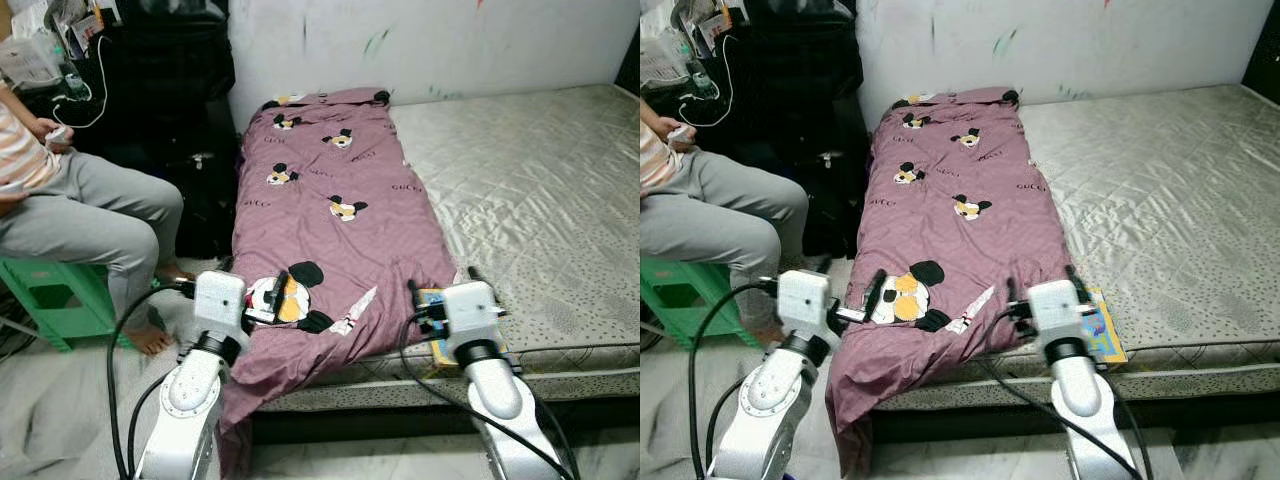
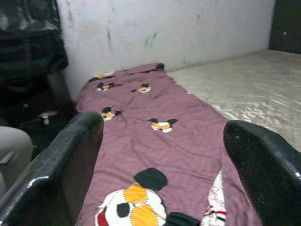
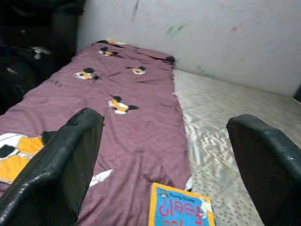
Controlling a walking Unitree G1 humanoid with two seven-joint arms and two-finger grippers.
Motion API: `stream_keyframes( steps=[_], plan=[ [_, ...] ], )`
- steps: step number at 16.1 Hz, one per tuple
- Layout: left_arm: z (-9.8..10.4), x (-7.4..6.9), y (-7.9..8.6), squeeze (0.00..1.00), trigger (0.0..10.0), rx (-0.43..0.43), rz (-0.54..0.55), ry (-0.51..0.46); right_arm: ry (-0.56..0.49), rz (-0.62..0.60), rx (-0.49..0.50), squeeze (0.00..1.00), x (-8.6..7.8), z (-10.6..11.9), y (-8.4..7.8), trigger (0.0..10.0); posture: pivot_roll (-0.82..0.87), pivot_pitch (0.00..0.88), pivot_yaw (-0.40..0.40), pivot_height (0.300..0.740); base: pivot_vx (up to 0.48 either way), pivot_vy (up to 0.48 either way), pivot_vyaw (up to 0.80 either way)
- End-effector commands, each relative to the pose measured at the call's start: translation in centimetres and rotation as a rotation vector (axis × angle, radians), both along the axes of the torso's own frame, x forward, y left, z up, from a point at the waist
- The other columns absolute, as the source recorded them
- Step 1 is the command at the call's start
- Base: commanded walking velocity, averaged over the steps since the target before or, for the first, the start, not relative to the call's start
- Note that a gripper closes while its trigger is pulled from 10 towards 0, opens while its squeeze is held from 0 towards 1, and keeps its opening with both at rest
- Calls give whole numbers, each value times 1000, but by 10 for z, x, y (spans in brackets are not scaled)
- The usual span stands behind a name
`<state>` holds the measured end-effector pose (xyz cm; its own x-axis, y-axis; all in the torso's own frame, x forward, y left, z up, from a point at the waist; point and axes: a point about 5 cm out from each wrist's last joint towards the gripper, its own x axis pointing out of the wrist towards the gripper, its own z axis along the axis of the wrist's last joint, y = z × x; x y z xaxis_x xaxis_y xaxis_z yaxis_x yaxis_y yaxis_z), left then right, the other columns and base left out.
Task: Clean up the room
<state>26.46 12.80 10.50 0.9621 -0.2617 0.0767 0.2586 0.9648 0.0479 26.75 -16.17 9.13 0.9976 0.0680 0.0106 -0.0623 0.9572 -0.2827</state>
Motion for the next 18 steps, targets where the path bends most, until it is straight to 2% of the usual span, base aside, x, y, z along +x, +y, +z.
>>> stream_keyframes(
  steps=[1, 5, 10, 13, 16, 18],
  plan=[
    [4, 1, 6, 0, 10000, 4, 12, -18, -2, 20, 20, 0, 1, 1, 6, 10000, -33, 0, 73, 740, 0, 0, 0],
    [4, 0, 6, 0, 10000, 3, 5, -19, -3, 21, 18, 0, 0, 1, 6, 10000, -33, 0, 71, 740, 0, 0, 0],
    [4, -1, 5, 0, 10000, 0, -4, -16, -3, 23, 19, 0, 0, 1, 7, 10000, -32, 0, 71, 740, 271, 0, 0],
    [3, 0, 5, 0, 10000, 1, 6, -5, 6, 36, 13, 0, 1, 0, 8, 10000, -27, 0, 69, 740, 0, 0, 0],
    [1, -6, 5, 0, 10000, -1, 25, -1, 22, 71, -5, 0, 1, -3, 9, 10000, 8, 0, 35, 740, 0, 0, 0],
    [-3, -12, 11, 0, 10000, -1, 73, 9, 34, 109, -11, 0, 4, -4, 13, 10000, 44, 0, -2, 740, 0, 0, 0]
  ],
)
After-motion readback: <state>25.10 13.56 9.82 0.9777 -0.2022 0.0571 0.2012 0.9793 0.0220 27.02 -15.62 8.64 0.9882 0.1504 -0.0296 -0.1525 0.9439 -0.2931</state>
